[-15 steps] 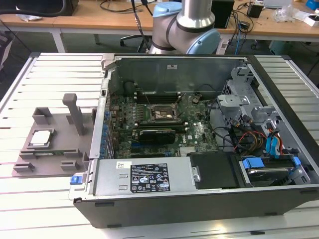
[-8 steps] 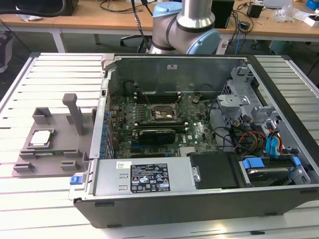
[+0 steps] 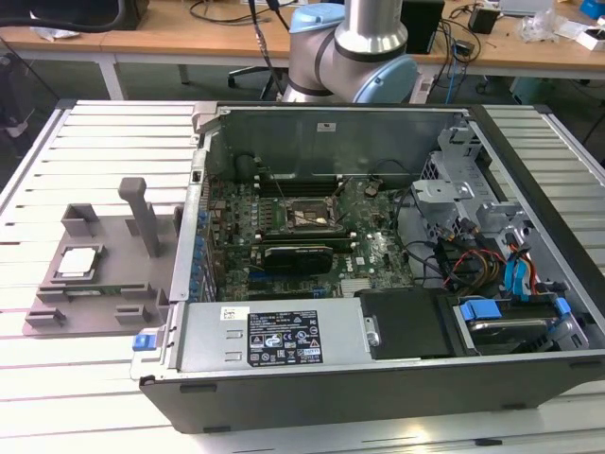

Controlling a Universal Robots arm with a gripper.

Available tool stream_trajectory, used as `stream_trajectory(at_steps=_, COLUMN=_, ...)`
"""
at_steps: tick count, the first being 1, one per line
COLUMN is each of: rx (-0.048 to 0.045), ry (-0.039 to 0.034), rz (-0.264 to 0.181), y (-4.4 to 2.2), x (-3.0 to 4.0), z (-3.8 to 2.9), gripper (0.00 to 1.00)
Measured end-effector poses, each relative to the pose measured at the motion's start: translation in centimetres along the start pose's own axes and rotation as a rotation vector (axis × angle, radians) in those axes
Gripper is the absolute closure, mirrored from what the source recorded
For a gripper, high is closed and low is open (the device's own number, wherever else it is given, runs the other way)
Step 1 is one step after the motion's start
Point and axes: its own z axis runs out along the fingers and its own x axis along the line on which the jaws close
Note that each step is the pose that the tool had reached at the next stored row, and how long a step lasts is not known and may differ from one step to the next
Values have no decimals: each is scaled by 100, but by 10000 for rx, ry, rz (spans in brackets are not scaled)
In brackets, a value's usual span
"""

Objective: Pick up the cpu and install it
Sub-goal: 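Reach for the cpu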

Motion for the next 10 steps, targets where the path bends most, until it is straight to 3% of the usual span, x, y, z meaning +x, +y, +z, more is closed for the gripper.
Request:
stream_trajectory(at_steps=1, rx=100, ry=-6, rz=-17, y=0, x=-1, z=1, gripper=40)
stream_trajectory(at_steps=2, rx=119, ry=-3, rz=-89, y=0, x=-5, z=4, gripper=40)
stream_trajectory(at_steps=10, rx=119, ry=2, rz=-203, y=0, x=-9, z=63, gripper=40)
